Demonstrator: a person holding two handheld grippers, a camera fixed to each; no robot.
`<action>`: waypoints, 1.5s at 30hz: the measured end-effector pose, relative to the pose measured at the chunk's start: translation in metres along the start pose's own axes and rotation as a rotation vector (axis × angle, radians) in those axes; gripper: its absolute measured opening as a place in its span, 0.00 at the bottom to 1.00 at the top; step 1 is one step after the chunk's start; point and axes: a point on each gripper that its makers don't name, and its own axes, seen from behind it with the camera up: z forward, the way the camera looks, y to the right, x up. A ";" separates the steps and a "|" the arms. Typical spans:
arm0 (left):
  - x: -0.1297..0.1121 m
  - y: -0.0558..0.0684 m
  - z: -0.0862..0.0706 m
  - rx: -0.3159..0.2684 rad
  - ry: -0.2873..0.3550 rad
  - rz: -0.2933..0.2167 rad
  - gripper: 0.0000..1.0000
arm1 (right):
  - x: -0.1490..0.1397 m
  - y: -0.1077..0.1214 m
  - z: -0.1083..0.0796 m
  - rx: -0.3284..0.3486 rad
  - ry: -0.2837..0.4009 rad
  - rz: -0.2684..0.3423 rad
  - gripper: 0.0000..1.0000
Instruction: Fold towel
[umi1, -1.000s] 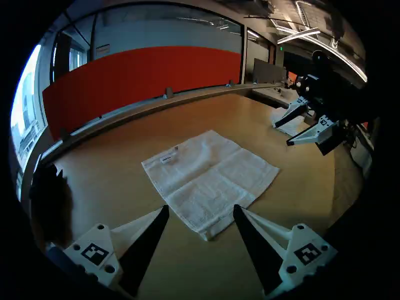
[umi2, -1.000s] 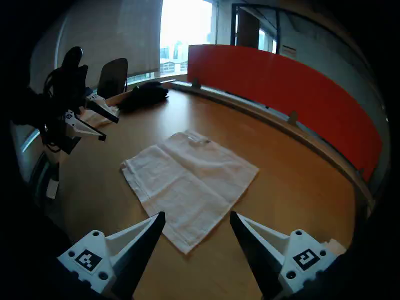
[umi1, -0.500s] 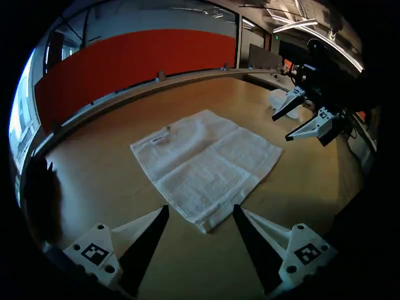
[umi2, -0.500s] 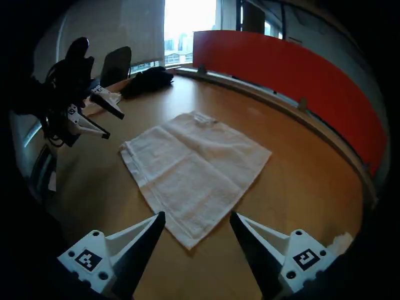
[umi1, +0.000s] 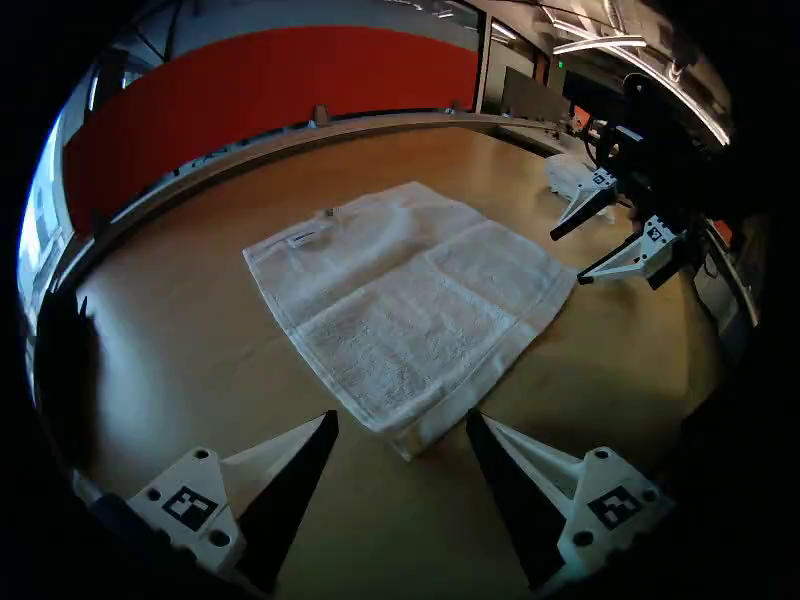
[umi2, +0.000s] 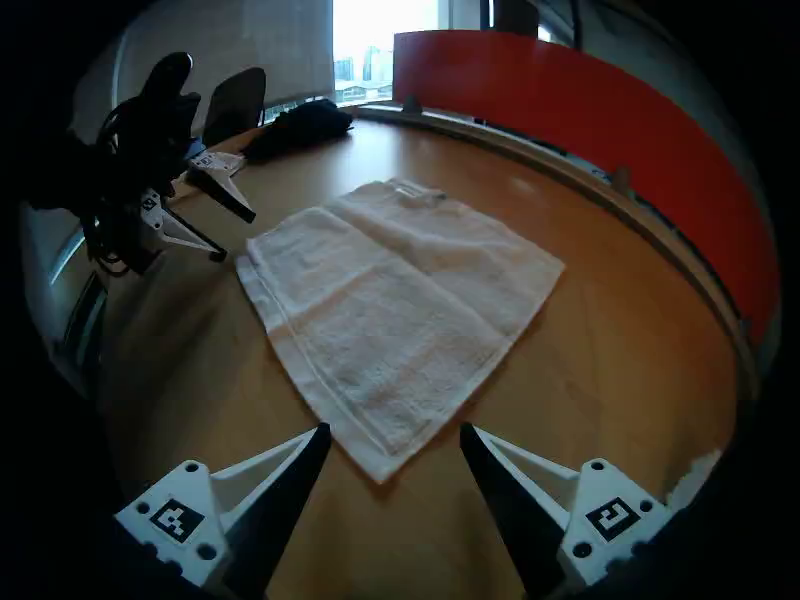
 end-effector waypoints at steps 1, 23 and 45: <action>-0.001 0.000 0.001 0.000 -0.002 0.000 0.95 | -0.002 0.000 0.001 0.001 -0.003 -0.002 1.00; -0.017 0.005 0.017 0.023 -0.042 0.037 0.95 | -0.014 0.000 0.009 0.022 -0.014 -0.010 0.88; -0.015 0.003 0.019 0.053 -0.068 0.023 0.52 | -0.013 -0.003 0.009 0.026 -0.015 0.005 0.33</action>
